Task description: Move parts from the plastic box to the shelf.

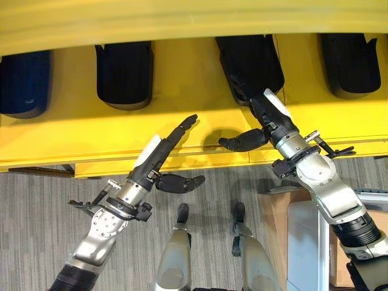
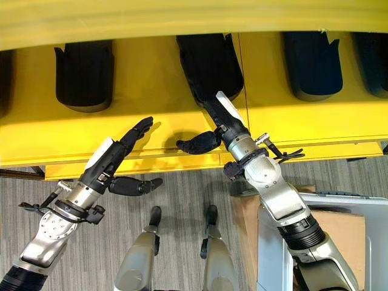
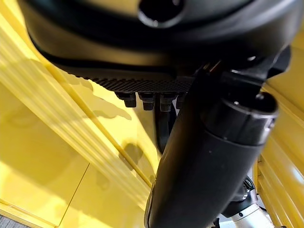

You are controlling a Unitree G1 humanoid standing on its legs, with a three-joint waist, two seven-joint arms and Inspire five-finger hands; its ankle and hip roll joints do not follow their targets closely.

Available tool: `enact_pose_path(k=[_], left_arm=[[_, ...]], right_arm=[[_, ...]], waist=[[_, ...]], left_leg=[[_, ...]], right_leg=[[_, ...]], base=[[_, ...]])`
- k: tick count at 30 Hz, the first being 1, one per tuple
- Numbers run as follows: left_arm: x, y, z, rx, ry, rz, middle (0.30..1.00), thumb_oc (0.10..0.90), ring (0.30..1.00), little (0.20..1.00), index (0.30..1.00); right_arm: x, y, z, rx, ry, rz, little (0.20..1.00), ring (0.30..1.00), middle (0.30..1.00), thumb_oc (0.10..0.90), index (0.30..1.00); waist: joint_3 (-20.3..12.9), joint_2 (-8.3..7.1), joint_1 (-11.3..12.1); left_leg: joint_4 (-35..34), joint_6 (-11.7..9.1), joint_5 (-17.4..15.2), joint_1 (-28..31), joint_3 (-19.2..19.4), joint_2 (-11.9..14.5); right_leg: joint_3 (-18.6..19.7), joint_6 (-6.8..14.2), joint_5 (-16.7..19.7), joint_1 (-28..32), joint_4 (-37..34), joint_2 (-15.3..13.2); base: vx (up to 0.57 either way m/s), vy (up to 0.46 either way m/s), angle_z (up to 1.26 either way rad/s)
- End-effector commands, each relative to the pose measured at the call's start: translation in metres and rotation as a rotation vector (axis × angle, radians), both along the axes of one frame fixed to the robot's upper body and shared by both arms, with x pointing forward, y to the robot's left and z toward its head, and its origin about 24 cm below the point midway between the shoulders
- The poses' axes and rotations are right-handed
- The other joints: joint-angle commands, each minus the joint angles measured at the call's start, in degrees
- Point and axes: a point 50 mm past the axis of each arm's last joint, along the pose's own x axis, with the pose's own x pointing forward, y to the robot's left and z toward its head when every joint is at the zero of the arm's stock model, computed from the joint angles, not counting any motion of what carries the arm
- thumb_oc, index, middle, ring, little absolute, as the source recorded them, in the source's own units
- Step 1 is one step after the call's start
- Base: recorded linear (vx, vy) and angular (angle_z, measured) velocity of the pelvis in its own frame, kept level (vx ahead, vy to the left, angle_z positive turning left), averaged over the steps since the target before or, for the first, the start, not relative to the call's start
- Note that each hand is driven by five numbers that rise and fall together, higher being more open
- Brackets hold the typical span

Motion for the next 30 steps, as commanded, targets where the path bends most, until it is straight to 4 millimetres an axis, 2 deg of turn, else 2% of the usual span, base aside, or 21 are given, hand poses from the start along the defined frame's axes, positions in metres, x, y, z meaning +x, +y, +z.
enact_pose_path(k=[1,8,22,30], left_arm=[[-0.021,-0.015,0.048,-0.062,-0.246,-0.12,1.0,0.9,1.0,1.0,1.0],[-0.021,-0.014,0.048,-0.059,-0.248,-0.116,1.0,0.9,1.0,1.0,1.0],[-0.019,-0.019,0.051,-0.06,-0.257,-0.124,1.0,0.9,1.0,1.0,1.0],[-0.018,-0.021,0.052,-0.064,-0.264,-0.125,1.0,0.9,1.0,1.0,1.0]], right_arm=[[-0.027,0.031,0.063,0.063,-0.274,0.191,1.0,1.0,1.0,0.9,1.0],[-0.022,0.03,0.058,0.141,-0.224,0.178,1.0,1.0,1.0,0.9,1.0],[-0.021,0.038,0.054,0.229,-0.237,0.181,1.0,1.0,1.0,0.9,1.0],[-0.021,0.04,0.052,0.202,-0.257,0.15,1.0,1.0,1.0,0.9,1.0]], waist=[[-4.2,-1.33,-0.3],[-4.2,-1.45,-0.5],[-4.0,-0.52,-0.6],[-4.0,0.35,-0.9]], left_leg=[[2.8,3.6,-4.0,-0.7,4.4,0.1],[2.7,3.7,-4.0,-0.4,4.5,0.1],[2.3,3.8,-4.0,0.2,4.5,-0.3],[2.4,3.9,-4.0,0.3,4.4,-0.5]], right_leg=[[0.8,2.0,-7.9,4.6,3.8,-3.6],[0.9,2.0,-7.8,4.9,3.7,-3.5],[1.2,2.0,-7.7,4.8,3.6,-3.6],[1.4,1.9,-7.9,4.4,4.2,-3.7]], base=[[0.0,0.0,0.0],[0.0,0.0,0.0],[0.0,0.0,0.0],[0.0,0.013,0.0]])
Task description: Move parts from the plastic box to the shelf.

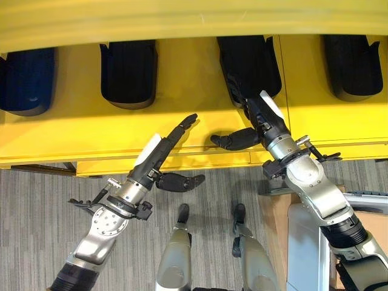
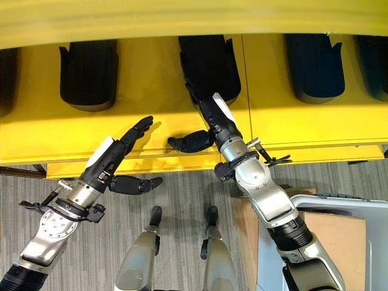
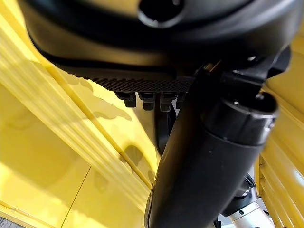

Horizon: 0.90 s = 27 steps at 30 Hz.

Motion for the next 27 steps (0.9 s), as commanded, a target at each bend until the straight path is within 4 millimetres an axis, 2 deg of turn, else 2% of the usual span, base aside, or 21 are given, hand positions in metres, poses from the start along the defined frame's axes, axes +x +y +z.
enact_pose_path(k=[1,9,27], left_arm=[[-0.02,-0.021,0.051,-0.067,-0.268,-0.131,1.0,0.9,1.0,1.0,1.0],[-0.019,-0.021,0.049,-0.072,-0.258,-0.12,1.0,0.9,1.0,1.0,1.0],[-0.02,-0.022,0.045,-0.068,-0.233,-0.122,1.0,0.9,1.0,1.0,1.0]], right_arm=[[-0.021,0.024,0.058,0.067,-0.297,0.126,1.0,1.0,1.0,0.9,1.0],[-0.021,0.019,0.061,0.097,-0.334,0.082,1.0,1.0,1.0,0.9,1.0],[-0.022,0.021,0.068,0.112,-0.338,0.111,1.0,1.0,1.0,0.9,1.0]], waist=[[-4.0,0.4,-1.4],[-4.0,0.88,-1.6],[-4.4,1.7,-1.6]], left_leg=[[2.2,3.9,-4.0,0.1,4.5,-0.4],[2.0,3.9,-4.1,0.4,4.6,-0.5],[1.8,3.9,-4.2,1.0,4.5,-0.8]], right_leg=[[1.3,1.9,-7.9,4.1,4.0,-3.6],[1.3,1.9,-8.0,3.8,4.3,-3.7],[1.3,1.7,-8.4,3.8,5.0,-4.0]], base=[[0.0,0.0,0.0],[0.0,0.0,0.0],[0.0,0.0,0.0]])
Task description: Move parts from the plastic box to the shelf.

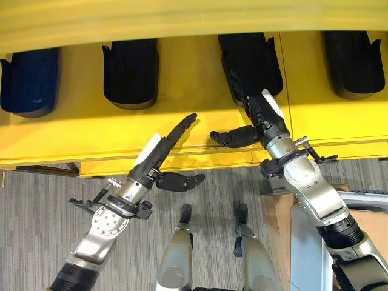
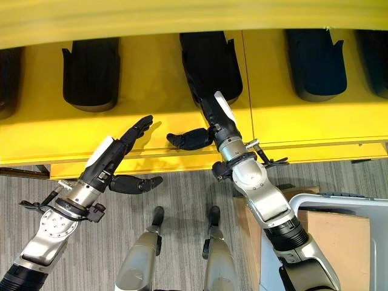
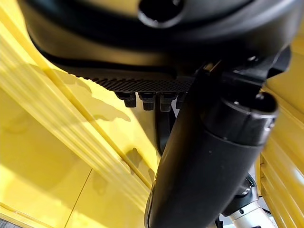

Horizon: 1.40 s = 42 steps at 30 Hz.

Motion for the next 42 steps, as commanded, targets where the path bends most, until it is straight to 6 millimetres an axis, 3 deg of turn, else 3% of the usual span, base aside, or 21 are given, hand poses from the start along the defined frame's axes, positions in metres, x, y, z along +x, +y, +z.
enact_pose_path(k=[1,42], left_arm=[[-0.0208,-0.0227,0.0446,-0.069,-0.238,-0.129,1.0,0.9,1.0,1.0,1.0],[-0.0198,-0.0277,0.0409,-0.065,-0.224,-0.139,1.0,0.9,1.0,1.0,1.0]], right_arm=[[-0.0222,0.0191,0.0674,0.072,-0.327,0.139,1.0,1.0,1.0,0.9,1.0],[-0.0174,0.027,0.0657,0.219,-0.281,0.169,1.0,1.0,1.0,0.9,1.0]], waist=[[-4.6,1.16,-1.5],[-4.5,2.08,-1.4]], left_leg=[[2.0,3.4,-4.6,0.8,4.3,0.1],[2.0,3.7,-4.6,1.4,4.1,-0.3]], right_leg=[[1.1,1.6,-8.5,3.8,4.7,-3.0],[1.1,1.4,-8.7,3.8,5.5,-3.2]], base=[[0.0,0.0,0.0],[0.0,0.0,0.0]])
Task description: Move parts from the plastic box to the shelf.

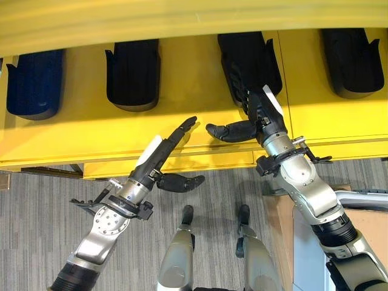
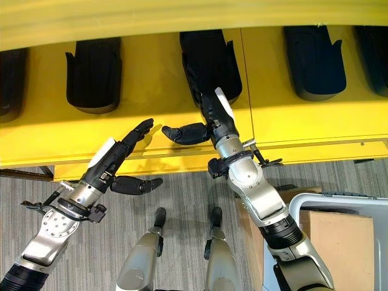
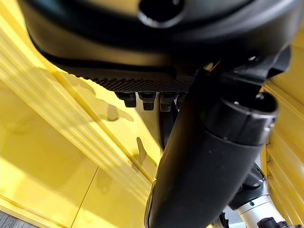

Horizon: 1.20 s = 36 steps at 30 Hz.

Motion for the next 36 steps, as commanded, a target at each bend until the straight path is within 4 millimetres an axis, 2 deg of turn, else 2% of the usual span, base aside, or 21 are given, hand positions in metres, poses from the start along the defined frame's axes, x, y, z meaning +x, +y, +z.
enact_pose_path(k=[1,16,24,36], left_arm=[[-0.021,-0.027,0.044,-0.073,-0.253,-0.146,1.0,0.9,1.0,1.0,1.0],[-0.02,-0.027,0.045,-0.079,-0.249,-0.145,1.0,0.9,1.0,1.0,1.0],[-0.019,-0.028,0.045,-0.076,-0.246,-0.141,1.0,0.9,1.0,1.0,1.0],[-0.02,-0.029,0.047,-0.067,-0.25,-0.15,1.0,0.9,1.0,1.0,1.0]], right_arm=[[-0.019,0.021,0.061,0.1,-0.291,0.14,1.0,1.0,1.0,0.9,1.0],[-0.017,0.022,0.058,0.104,-0.255,0.136,1.0,1.0,1.0,0.9,1.0],[-0.012,0.021,0.045,0.083,-0.184,0.122,1.0,1.0,1.0,0.9,1.0],[-0.011,0.021,0.044,0.097,-0.171,0.149,1.0,1.0,1.0,0.9,1.0]], waist=[[-4.5,1.31,-1.0],[-4.3,1.36,-1.1],[-3.7,1.12,-1.2],[-3.6,1.07,-0.9]], left_leg=[[1.9,3.6,-4.6,0.7,4.0,-0.2],[2.1,3.8,-4.7,0.5,4.1,-0.4],[2.3,3.8,-4.6,0.0,4.0,-0.3],[2.1,3.9,-4.5,0.0,3.8,-0.3]], right_leg=[[1.0,1.4,-8.7,3.3,5.2,-3.1],[1.1,1.4,-8.6,2.9,5.5,-3.1],[1.1,1.4,-8.5,2.4,5.7,-3.1],[0.5,1.3,-8.7,2.7,5.6,-3.1]], base=[[0.0,0.0,0.0],[0.0,0.0,0.0],[0.0,0.0,0.0],[0.0,0.0,0.0]])
